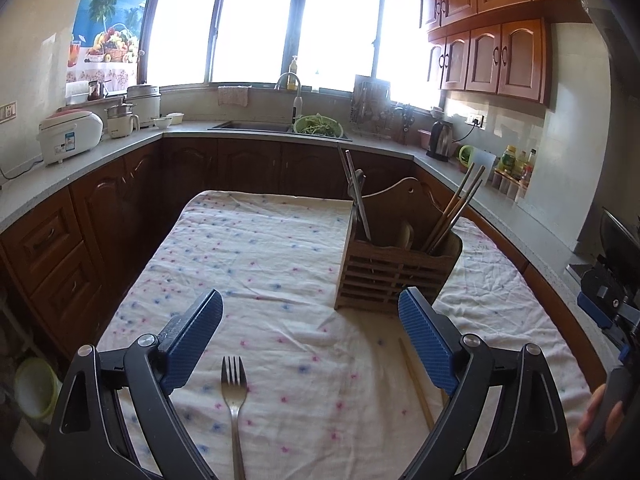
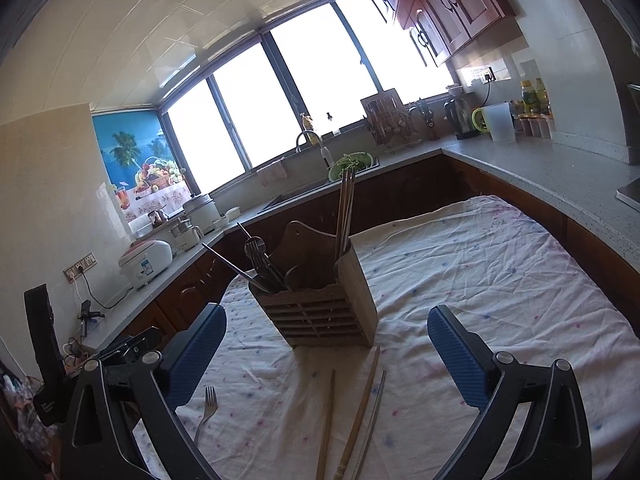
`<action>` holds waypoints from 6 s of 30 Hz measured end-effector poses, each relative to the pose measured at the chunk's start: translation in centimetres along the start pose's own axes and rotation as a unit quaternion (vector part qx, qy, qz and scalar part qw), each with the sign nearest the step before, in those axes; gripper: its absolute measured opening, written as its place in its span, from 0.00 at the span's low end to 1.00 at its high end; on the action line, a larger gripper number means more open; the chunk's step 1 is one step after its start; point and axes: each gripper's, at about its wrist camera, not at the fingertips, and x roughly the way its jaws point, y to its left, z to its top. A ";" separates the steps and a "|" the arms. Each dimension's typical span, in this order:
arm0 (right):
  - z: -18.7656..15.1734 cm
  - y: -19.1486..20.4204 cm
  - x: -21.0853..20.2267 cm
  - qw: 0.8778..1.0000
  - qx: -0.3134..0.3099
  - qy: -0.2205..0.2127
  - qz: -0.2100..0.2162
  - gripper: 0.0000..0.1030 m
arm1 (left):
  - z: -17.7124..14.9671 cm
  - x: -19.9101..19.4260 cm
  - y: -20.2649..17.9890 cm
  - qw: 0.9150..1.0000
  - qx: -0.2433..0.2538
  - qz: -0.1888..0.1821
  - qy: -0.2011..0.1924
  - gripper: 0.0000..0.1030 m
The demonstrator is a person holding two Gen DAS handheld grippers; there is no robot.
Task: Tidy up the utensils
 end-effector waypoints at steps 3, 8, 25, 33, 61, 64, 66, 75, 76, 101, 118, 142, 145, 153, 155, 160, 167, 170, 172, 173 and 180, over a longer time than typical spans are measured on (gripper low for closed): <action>-1.1 0.4 -1.2 1.000 -0.011 -0.007 -0.001 0.99 | -1.1 -1.0 0.2 1.000 -0.005 -0.001 0.003 0.90; -2.2 1.3 -3.2 0.999 -0.038 -0.015 -0.007 1.00 | -2.8 -3.3 0.3 1.000 -0.013 -0.010 0.000 0.92; -3.8 5.0 -7.1 0.989 -0.127 -0.067 -0.015 1.00 | -4.3 -10.8 -0.4 0.994 0.008 -0.027 -0.105 1.00; -7.8 3.7 -6.2 0.988 -0.139 -0.043 -0.054 1.00 | -9.2 -7.8 -1.7 0.997 0.042 0.015 -0.060 1.00; -10.2 2.3 -7.9 0.988 -0.128 -0.047 -0.069 1.00 | -11.1 -8.3 -3.9 0.991 0.091 0.083 -0.058 1.00; -10.2 2.2 -8.0 0.988 -0.126 -0.047 -0.069 1.00 | -11.1 -8.3 -4.0 0.991 0.088 0.082 -0.059 1.00; -10.2 2.2 -7.9 0.988 -0.125 -0.047 -0.070 1.00 | -11.1 -8.3 -4.0 0.991 0.088 0.083 -0.060 1.00; -10.4 1.8 -7.9 0.989 -0.118 -0.046 -0.070 1.00 | -11.4 -8.0 -3.9 0.992 0.088 0.078 -0.053 1.00; -10.4 1.8 -7.9 0.989 -0.118 -0.047 -0.069 1.00 | -11.4 -8.0 -3.9 0.992 0.087 0.077 -0.054 1.00; -10.1 2.0 -7.9 0.990 -0.118 -0.051 -0.063 1.00 | -11.2 -8.2 -3.9 0.993 0.082 0.062 -0.058 1.00; -10.1 2.4 -8.1 0.989 -0.123 -0.054 -0.059 1.00 | -11.2 -8.2 -3.7 0.994 0.077 0.060 -0.057 1.00; -10.0 2.7 -8.0 0.989 -0.128 -0.050 -0.055 1.00 | -11.2 -8.8 -3.2 0.994 0.067 0.060 -0.061 1.00; -10.1 2.7 -8.0 0.989 -0.128 -0.050 -0.055 1.00 | -11.2 -8.8 -3.2 0.994 0.067 0.060 -0.061 1.00; -10.0 2.7 -8.0 0.989 -0.128 -0.049 -0.054 1.00 | -11.1 -8.8 -3.1 0.994 0.066 0.060 -0.061 1.00; -10.0 2.7 -8.0 0.989 -0.128 -0.049 -0.054 1.00 | -11.1 -8.8 -3.1 0.994 0.065 0.060 -0.061 1.00; -10.0 2.7 -8.0 0.989 -0.128 -0.049 -0.054 1.00 | -11.2 -8.8 -3.1 0.994 0.064 0.060 -0.061 1.00; -10.0 2.7 -8.0 0.989 -0.128 -0.049 -0.053 1.00 | -11.1 -8.7 -3.0 0.994 0.064 0.060 -0.060 1.00; -10.0 2.7 -8.0 0.989 -0.127 -0.049 -0.053 1.00 | -11.1 -8.7 -3.1 0.994 0.063 0.060 -0.060 1.00; -10.0 2.7 -7.9 0.989 -0.127 -0.049 -0.053 1.00 | -11.2 -8.7 -3.1 0.994 0.063 0.060 -0.060 1.00; -10.0 2.8 -7.9 0.989 -0.126 -0.049 -0.052 1.00 | -11.2 -8.7 -3.1 0.994 0.063 0.060 -0.060 1.00; -10.0 2.8 -7.9 0.990 -0.125 -0.049 -0.052 1.00 | -11.2 -8.6 -3.0 0.995 0.063 0.059 -0.059 1.00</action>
